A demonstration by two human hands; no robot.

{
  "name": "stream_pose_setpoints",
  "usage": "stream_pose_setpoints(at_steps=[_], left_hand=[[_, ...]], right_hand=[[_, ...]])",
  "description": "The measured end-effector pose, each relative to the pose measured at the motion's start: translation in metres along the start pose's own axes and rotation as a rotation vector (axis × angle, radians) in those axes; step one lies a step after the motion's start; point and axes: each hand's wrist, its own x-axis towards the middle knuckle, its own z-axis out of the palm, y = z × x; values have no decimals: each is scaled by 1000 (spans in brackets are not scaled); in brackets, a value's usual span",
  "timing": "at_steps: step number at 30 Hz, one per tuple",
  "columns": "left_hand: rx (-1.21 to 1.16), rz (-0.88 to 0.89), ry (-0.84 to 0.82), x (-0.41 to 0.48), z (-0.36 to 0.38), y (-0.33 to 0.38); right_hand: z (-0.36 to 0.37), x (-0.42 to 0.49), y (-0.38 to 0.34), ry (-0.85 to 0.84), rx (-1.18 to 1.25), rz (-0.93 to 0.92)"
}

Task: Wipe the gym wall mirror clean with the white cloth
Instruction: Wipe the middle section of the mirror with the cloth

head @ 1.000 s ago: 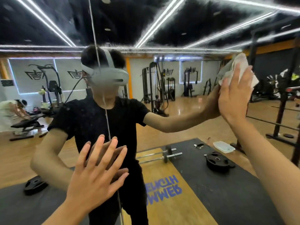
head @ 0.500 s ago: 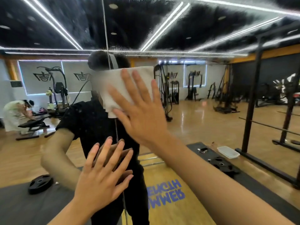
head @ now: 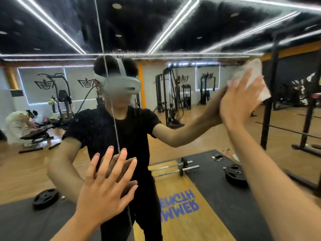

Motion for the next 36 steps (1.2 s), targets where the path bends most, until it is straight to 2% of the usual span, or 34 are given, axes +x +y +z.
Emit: stream_pose_setpoints(at_steps=[3, 6, 9, 11, 13, 18, 20, 22, 24, 26, 30, 33, 36], left_hand=[[-6, 2, -10, 0, -1, 0], [-28, -6, -6, 1, -1, -1], [-67, -8, -9, 0, -4, -2], [-69, 2, -19, 0, -6, -4], [-62, 5, -26, 0, -6, -4], [-31, -4, -24, -1, -3, -2], [-12, -8, -10, -2, 0, -2], [-5, -4, -4, -2, 1, -2], [-16, -6, -6, -2, 1, -2], [-29, -11, -11, -2, 0, -3], [-37, -10, -8, -2, -1, -4], [-27, -21, -5, -5, 1, -3], [-9, -21, -1, -6, 4, -3]], right_hand=[[17, -64, -65, 13, -20, -245], [29, -141, -115, -119, -38, -599], [31, -176, -118, -226, -66, -905], [30, -150, -93, -196, -65, -1056], [25, -107, -56, -135, -66, -1011], [5, -23, 53, -80, -71, -443], [8, -24, 50, -50, -39, -309], [19, -52, 14, -11, -18, -240], [30, -102, -19, -10, 12, -332], [41, -168, -23, -73, 27, -540], [52, -276, 58, -272, -46, -781], [51, -273, 86, -278, -96, -906], [46, -204, 19, -181, -8, -908]])
